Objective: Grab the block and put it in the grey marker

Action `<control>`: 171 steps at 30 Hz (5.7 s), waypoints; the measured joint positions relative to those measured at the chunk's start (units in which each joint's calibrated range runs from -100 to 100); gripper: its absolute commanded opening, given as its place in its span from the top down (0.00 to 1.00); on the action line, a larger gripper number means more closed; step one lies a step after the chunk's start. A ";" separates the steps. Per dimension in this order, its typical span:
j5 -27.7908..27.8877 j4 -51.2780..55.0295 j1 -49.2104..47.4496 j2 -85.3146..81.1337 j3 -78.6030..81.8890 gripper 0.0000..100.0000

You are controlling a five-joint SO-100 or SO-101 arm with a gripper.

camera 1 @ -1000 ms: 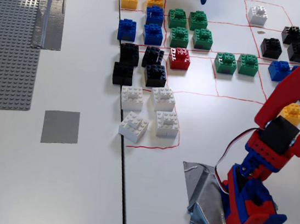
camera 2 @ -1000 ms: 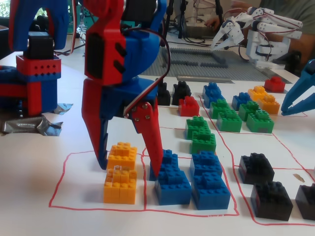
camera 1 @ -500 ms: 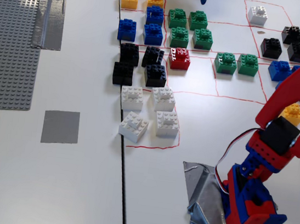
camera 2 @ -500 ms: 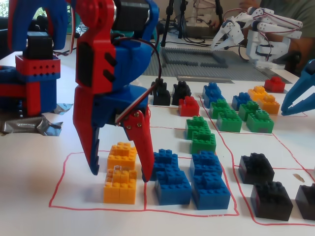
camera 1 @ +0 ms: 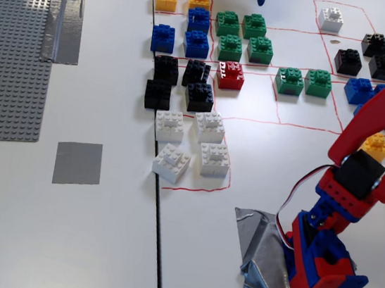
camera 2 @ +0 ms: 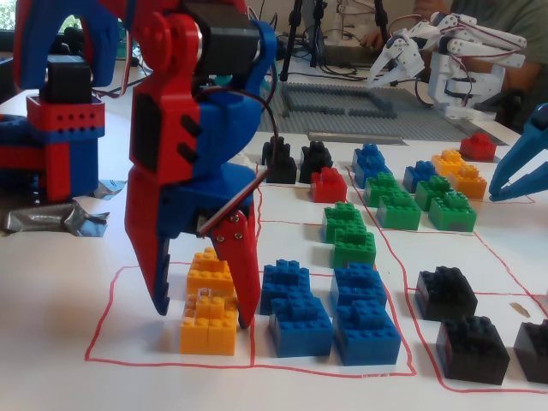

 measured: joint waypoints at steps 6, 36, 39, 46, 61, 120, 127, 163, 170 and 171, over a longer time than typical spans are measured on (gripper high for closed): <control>0.00 -0.08 0.00 1.00 -1.27 0.82; -0.10 7.93 -1.10 -14.69 3.18 1.00; -1.03 11.81 -3.37 -17.10 2.82 1.00; -3.86 21.60 -13.03 -20.86 -1.82 1.00; -11.48 23.46 -45.44 -28.95 -1.91 1.00; -19.34 -0.16 -98.57 6.59 -15.17 0.72; -19.73 5.91 -99.38 6.59 -19.80 0.73; -18.22 23.46 -64.25 -26.45 -18.53 1.00; -17.24 23.71 -54.01 -30.79 -13.08 1.00; -17.24 23.71 -53.35 -31.37 -11.99 1.00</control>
